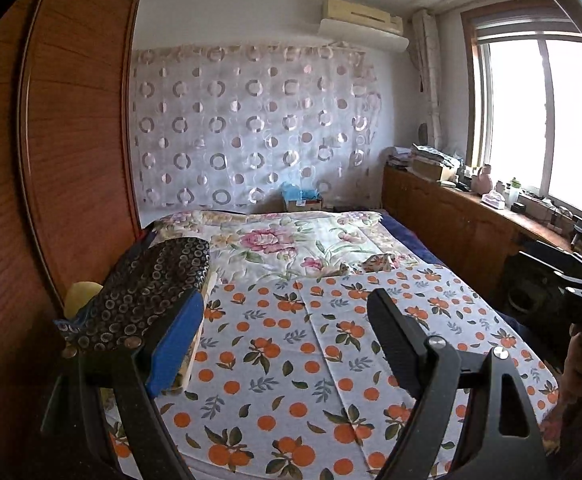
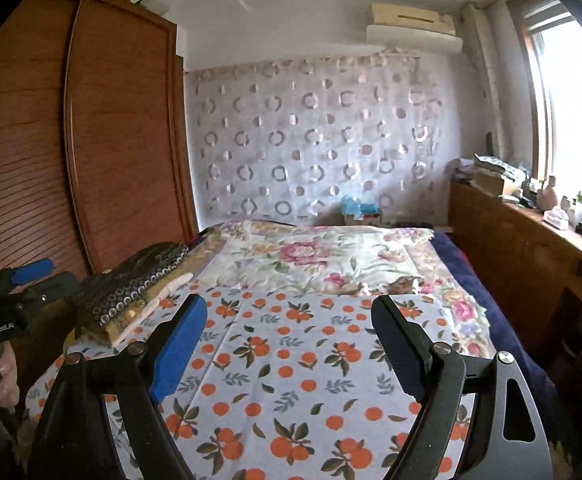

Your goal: Fold small clothes

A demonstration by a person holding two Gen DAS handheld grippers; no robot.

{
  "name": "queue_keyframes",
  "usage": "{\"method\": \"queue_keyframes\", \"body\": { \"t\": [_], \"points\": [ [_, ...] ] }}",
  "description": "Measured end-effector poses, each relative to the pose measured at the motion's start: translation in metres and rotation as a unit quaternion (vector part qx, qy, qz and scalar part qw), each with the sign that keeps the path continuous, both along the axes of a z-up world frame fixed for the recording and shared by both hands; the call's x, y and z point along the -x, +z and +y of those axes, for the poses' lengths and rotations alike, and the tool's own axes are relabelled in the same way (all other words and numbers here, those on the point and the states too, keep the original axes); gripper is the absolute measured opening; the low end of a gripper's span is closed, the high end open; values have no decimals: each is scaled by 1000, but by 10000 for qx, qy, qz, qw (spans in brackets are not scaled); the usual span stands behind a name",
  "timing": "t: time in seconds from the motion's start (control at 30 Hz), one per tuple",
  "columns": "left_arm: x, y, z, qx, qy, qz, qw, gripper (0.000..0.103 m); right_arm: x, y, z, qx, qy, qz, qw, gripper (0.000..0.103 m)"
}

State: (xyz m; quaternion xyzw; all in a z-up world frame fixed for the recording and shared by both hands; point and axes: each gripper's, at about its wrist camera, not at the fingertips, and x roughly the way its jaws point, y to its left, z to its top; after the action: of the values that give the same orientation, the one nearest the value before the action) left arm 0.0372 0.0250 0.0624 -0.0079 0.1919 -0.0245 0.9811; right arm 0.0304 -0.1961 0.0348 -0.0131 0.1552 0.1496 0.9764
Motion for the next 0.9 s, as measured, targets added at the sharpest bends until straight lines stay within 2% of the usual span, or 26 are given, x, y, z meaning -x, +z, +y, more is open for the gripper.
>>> {"method": "queue_keyframes", "body": {
  "t": [0.2, 0.9],
  "points": [
    [0, 0, -2, -44, -17, -23, 10000, 84, 0, -11, 5, -45, -62, 1, 10000, 86],
    [1, 1, -1, -41, 15, -66, 10000, 84, 6, -1, -12, -54, -39, 33, 10000, 86]
  ]
}}
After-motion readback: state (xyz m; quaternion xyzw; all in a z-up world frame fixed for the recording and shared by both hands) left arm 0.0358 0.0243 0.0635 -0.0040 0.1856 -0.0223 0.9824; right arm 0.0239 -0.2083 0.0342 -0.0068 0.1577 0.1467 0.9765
